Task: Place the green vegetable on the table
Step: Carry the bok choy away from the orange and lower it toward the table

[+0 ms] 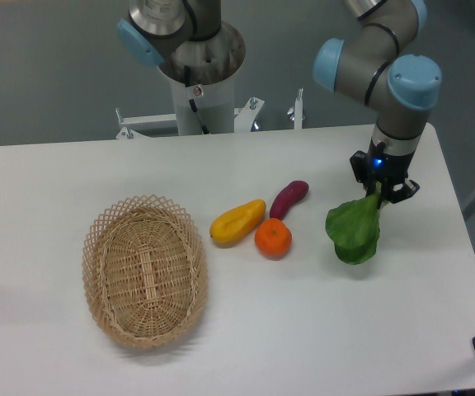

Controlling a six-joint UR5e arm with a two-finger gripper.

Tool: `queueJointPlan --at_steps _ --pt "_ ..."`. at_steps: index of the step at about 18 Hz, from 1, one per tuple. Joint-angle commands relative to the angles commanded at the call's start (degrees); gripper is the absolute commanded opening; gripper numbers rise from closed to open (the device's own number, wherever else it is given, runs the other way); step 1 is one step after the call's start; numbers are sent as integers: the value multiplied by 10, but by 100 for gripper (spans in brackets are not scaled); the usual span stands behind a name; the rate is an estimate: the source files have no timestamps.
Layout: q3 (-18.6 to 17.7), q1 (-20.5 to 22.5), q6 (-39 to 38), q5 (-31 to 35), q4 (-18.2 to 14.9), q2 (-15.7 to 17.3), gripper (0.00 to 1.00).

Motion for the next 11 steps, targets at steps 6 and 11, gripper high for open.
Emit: queueJointPlan --at_steps 6,11 --pt "-18 -4 -38 -2 11 -3 31" --pt "-17 -6 -40 -1 11 -5 81"
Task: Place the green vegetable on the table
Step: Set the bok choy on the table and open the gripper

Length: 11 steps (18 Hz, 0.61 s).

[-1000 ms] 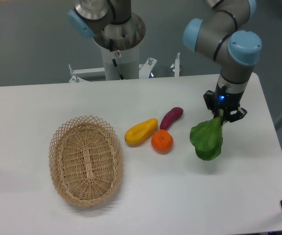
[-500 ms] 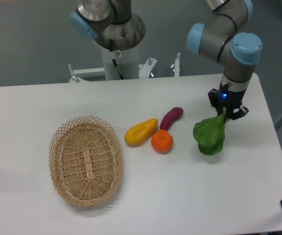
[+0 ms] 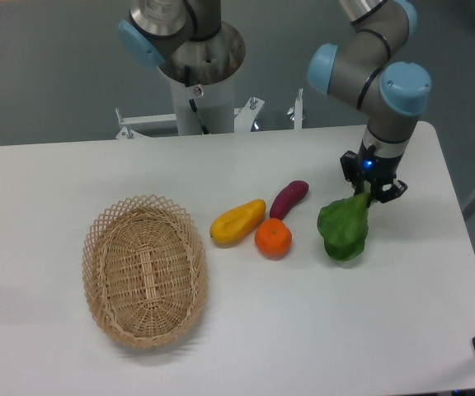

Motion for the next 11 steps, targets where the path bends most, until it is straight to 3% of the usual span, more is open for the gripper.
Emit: queueJointPlan --at_steps 1,7,11 --pt "1 -1 -1 1 1 0 100" --pt "11 -3 -13 3 4 4 100" --pt "42 -6 -12 -3 3 19 100"
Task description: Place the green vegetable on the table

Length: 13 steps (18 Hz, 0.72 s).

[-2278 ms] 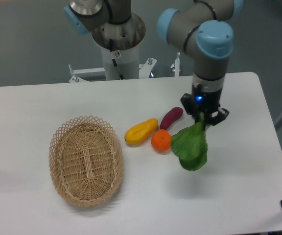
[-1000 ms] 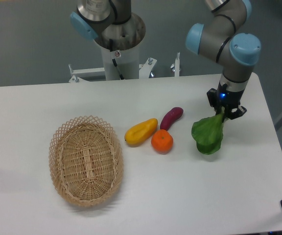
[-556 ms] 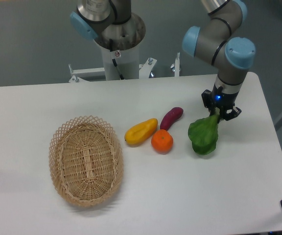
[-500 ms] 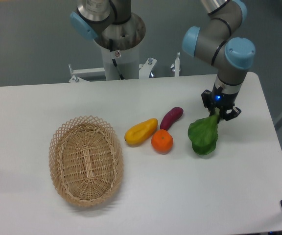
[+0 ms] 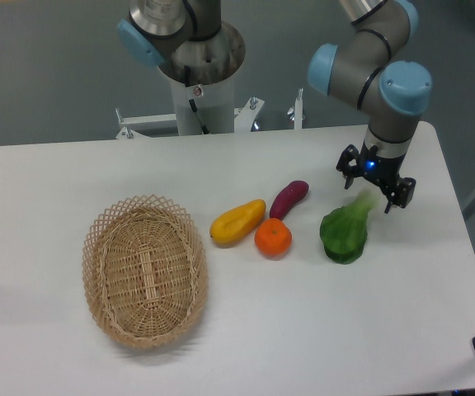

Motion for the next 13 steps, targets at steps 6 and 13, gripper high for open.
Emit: queueJointPlan --at_steps 6,13 --pt "90 6 10 7 -102 35 100" --pt "151 61 159 7 -230 53 100"
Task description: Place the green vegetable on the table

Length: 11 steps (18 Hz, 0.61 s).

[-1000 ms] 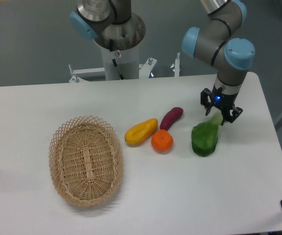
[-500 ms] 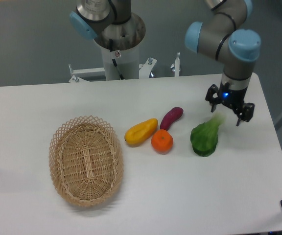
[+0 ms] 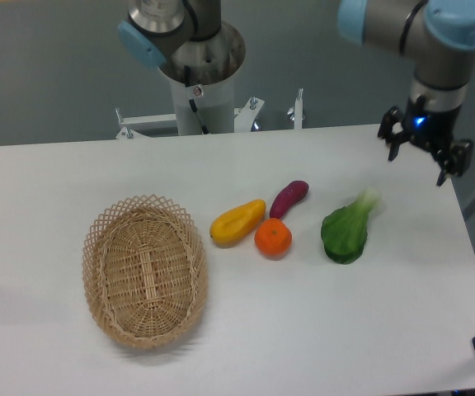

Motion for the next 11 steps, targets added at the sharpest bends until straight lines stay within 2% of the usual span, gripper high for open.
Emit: queueJointPlan --at_steps 2,4,11 --pt "0 23 58 -2 -17 5 100" --pt "9 33 69 -1 -36 5 100" --pt "9 27 70 -6 -32 9 100"
